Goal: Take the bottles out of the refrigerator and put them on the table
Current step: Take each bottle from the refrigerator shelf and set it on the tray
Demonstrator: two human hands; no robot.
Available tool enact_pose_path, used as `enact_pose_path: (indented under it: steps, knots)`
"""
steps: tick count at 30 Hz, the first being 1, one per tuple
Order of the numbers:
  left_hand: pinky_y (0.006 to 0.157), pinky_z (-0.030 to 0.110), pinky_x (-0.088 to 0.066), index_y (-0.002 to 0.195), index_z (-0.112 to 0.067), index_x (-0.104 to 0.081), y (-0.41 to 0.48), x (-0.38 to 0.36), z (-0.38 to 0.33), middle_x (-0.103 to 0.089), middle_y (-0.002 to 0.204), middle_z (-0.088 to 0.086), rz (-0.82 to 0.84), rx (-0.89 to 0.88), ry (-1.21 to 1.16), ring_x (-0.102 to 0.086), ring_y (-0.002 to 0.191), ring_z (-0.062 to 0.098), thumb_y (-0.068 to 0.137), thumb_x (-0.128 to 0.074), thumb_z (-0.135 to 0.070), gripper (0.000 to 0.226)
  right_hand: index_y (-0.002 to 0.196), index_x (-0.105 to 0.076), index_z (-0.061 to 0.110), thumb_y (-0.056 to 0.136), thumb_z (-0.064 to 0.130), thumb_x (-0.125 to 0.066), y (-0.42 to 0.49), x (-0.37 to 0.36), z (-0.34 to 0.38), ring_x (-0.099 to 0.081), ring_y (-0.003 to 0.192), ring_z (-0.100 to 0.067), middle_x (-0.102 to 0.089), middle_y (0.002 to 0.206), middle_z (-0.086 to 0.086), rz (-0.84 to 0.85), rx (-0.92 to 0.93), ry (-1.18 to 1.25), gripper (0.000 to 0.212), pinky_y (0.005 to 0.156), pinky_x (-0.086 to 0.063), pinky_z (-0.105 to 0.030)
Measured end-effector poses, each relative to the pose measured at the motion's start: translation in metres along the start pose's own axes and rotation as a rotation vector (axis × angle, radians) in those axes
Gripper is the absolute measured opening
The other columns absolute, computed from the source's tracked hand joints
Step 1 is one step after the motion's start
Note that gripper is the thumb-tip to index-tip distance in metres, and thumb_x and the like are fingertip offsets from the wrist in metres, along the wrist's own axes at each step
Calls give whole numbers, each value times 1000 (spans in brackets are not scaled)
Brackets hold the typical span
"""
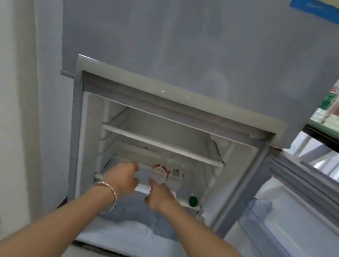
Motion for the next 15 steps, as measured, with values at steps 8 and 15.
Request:
enact_pose_path:
  steps: [8, 15]
  knots:
    - [93, 32, -50, 123, -19, -55, 9, -21, 26, -64, 122, 5, 21, 53, -19, -61, 111, 25, 86, -55, -24, 37, 148, -29, 26, 88, 12, -57, 21, -29, -23, -51, 120, -34, -47, 132, -17, -11, -20, 91, 67, 96, -48, -35]
    - [92, 29, -49, 125, -17, -56, 4, -10, 20, -63, 123, 6, 15, 27, -70, -61, 110, 24, 86, -54, -21, 39, 128, -41, 21, 96, 15, -52, -7, 21, -7, -64, 92, -27, -66, 105, -10, -538, 31, -93, 34, 64, -43, -31]
Point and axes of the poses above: each hand's wrist, its own y-axis towards the middle knuckle, its own x-axis out of the back of the hand, z = x × y, the point moved 6 cm from there along y, towards the middle knuckle
